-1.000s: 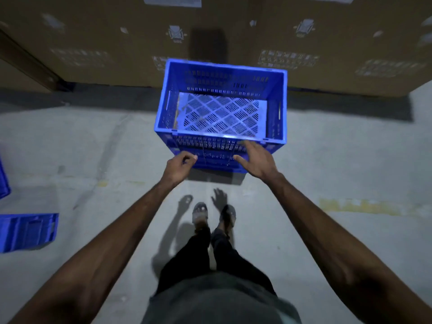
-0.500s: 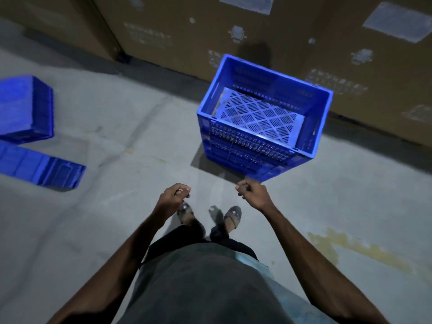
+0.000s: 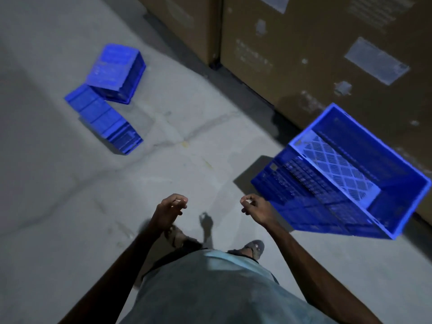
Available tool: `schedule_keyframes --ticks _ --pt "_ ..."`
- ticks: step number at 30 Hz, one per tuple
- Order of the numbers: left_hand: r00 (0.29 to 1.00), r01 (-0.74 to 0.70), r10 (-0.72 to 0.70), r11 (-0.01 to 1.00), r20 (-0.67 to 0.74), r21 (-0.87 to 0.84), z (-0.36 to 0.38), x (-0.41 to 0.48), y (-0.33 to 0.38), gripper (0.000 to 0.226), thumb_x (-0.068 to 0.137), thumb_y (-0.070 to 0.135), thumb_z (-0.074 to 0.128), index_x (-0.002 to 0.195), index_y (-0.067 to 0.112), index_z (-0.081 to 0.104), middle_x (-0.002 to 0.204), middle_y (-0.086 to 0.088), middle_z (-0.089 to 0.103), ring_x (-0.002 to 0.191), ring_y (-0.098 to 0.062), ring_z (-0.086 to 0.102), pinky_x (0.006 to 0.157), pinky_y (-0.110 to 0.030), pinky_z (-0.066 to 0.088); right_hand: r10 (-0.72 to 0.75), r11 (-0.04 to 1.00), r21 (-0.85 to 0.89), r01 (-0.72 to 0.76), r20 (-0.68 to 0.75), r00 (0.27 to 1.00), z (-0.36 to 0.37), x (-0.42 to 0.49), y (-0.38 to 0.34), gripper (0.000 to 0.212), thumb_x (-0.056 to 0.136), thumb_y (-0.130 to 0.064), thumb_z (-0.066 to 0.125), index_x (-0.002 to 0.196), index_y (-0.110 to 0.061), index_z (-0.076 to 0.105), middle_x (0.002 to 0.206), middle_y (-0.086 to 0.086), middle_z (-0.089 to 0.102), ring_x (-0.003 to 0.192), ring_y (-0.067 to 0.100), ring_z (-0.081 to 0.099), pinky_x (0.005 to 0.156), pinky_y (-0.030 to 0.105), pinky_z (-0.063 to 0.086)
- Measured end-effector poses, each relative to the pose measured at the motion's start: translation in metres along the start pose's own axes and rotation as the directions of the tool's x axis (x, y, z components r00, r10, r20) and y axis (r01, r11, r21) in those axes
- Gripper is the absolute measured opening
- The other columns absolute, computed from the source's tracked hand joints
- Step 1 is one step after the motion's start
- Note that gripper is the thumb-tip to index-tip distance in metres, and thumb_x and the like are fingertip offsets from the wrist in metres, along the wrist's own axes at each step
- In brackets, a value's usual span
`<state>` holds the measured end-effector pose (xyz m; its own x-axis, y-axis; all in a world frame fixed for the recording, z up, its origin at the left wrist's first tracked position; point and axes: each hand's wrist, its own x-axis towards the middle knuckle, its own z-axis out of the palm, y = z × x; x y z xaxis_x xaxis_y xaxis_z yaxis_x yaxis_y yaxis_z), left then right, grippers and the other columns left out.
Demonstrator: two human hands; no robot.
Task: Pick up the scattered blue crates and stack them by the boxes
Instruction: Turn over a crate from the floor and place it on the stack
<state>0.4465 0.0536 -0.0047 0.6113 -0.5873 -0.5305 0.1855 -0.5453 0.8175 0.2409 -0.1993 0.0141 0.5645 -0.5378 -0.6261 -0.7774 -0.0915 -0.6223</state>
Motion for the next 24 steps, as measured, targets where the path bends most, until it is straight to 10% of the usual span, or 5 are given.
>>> schedule_keyframes --ticks 17,24 --pt "0.917 0.162 -0.229 0.962 -0.326 -0.22 -0.321 0.019 -0.105 0.047 0.074 0.062 0.061 0.087 0.017 0.067 0.079 -0.012 0.072 0.077 -0.025 0.069 0.07 -0.038 0.055 -0.032 0.958 -0.276 0.085 0.19 0.981 0.248 0.139 -0.275 0.015 0.092 -0.039 0.066 0.096 -0.027 0.075 0.092 -0.002 0.076 0.09 0.015 0.069 0.08 0.025 0.05" --pt "0.84 0.26 -0.352 0.929 -0.414 -0.262 -0.443 0.033 -0.15 0.016 0.095 0.025 0.067 0.091 0.011 0.062 0.08 -0.008 0.065 0.075 -0.019 0.062 0.064 -0.025 0.052 -0.042 0.921 -0.356 0.158 0.313 0.949 0.353 0.223 -0.377 0.012 0.092 -0.037 0.068 0.093 -0.027 0.075 0.092 0.001 0.077 0.091 0.022 0.072 0.091 0.036 0.054"
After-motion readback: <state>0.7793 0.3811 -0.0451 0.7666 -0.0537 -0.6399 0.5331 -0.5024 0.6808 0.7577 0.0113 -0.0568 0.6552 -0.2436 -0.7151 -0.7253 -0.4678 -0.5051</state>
